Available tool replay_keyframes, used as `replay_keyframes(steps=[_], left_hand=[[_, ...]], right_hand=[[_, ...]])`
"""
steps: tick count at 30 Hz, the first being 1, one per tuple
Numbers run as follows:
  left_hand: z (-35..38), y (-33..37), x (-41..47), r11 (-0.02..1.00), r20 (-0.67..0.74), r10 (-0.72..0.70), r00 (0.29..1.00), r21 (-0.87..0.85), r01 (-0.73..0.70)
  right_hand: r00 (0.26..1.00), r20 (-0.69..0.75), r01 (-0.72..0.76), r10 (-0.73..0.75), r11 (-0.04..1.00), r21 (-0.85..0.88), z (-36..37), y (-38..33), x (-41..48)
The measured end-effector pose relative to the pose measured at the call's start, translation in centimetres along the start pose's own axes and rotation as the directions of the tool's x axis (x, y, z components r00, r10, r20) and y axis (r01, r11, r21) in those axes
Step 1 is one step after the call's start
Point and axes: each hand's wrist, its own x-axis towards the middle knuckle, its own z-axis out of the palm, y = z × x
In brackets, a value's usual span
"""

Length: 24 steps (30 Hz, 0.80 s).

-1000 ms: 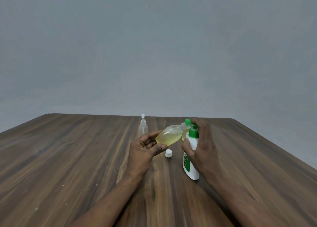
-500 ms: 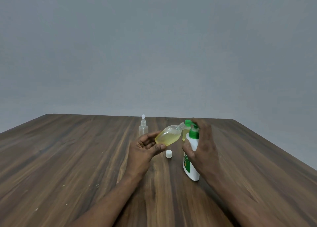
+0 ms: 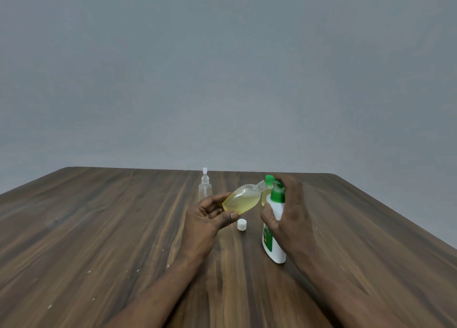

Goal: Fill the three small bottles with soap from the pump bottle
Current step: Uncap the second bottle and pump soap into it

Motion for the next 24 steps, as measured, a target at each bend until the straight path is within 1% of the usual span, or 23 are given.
replay_keyframes(steps=[24], left_hand=[[-0.14, -0.29, 0.07, 1.000, 0.014, 0.004, 1.000, 0.020, -0.004]], right_hand=[[1.000, 0.029, -0.008, 0.007, 1.000, 0.006, -0.06, 0.29, -0.02]])
